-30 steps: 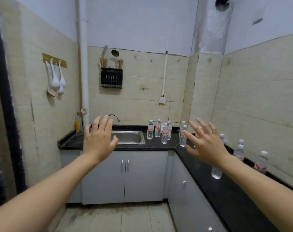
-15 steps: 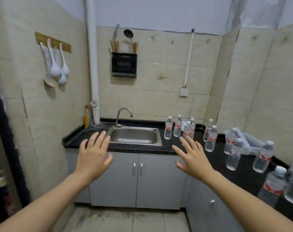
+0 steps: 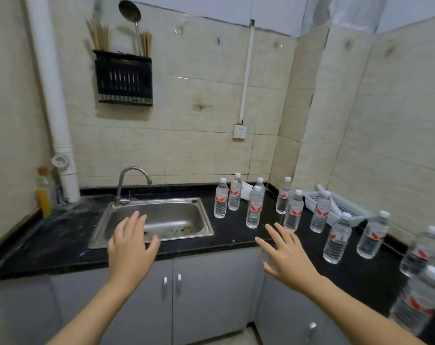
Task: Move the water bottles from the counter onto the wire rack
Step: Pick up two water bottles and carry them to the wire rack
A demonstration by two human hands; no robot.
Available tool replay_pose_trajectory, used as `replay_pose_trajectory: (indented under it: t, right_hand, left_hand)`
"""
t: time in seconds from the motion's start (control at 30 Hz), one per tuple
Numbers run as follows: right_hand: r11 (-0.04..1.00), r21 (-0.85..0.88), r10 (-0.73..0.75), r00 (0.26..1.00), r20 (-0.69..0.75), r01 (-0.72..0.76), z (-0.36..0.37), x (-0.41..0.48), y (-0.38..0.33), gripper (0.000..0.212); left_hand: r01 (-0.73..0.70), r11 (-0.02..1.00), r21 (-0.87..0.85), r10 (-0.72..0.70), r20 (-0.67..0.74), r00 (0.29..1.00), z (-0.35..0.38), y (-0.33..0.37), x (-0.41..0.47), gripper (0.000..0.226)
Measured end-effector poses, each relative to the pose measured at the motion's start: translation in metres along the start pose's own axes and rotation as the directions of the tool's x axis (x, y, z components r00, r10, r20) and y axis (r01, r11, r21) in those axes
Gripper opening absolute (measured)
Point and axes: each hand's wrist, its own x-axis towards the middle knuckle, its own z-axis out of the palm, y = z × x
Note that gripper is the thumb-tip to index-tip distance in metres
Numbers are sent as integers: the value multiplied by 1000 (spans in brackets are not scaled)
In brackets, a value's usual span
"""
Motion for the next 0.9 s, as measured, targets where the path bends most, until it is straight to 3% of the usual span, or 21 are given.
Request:
replay_pose_trajectory:
  t: [0.07, 0.27, 0.37, 0.47, 0.6, 0.9]
  right_hand:
    - [997, 29, 72, 997, -9, -71, 25, -12, 6, 49]
    - [973, 53, 220, 970, 100, -226, 87, -20, 33, 48]
    - [915, 139, 341, 911, 233, -378, 117, -3, 51, 50]
    - [827, 310, 408, 880, 243, -469, 161, 22, 67, 54]
    - [691, 452, 425, 823, 378, -564, 207, 67, 78, 63]
    - [562, 526, 352, 760, 546, -638, 284, 123, 94, 69]
  left_hand:
    - [42, 994, -100, -34, 77, 996, 45, 1, -2, 53]
    - [75, 982, -174, -25, 274, 961, 140, 19, 24, 55]
    - [91, 974, -209, -25, 300, 954, 175, 40, 49, 54]
    - [105, 973, -206, -33, 328, 944, 214, 59, 68, 54]
    - [153, 978, -143, -91, 366, 926, 262, 71, 98, 54]
    - [265, 961, -85, -204, 433, 878, 333, 83, 117, 55]
